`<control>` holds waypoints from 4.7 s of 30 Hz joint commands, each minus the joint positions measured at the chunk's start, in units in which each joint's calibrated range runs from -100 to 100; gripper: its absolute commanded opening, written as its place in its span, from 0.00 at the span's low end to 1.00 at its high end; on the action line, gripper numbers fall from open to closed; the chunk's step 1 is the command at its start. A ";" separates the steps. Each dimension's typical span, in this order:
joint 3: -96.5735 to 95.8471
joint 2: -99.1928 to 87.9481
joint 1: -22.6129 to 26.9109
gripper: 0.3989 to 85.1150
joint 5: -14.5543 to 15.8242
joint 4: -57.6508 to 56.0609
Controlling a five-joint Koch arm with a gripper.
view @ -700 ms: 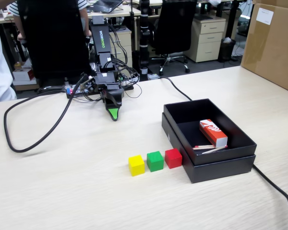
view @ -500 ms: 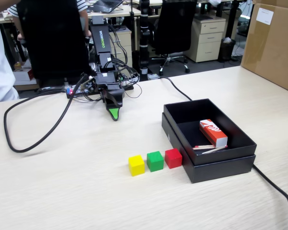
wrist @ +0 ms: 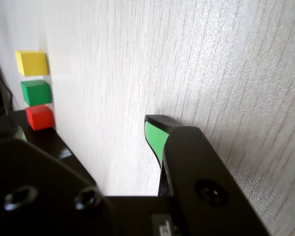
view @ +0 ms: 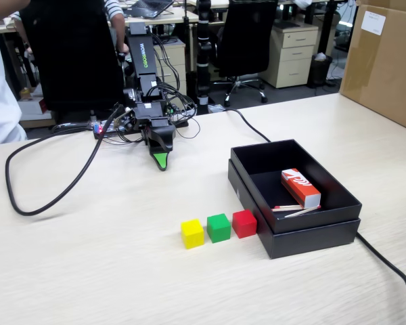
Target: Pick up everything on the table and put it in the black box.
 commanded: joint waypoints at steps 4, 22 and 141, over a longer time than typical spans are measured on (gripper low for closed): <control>-0.48 0.11 0.63 0.56 -0.39 -2.77; 3.15 1.26 -0.20 0.57 -0.15 -7.26; 148.93 121.63 17.34 0.01 12.55 -75.25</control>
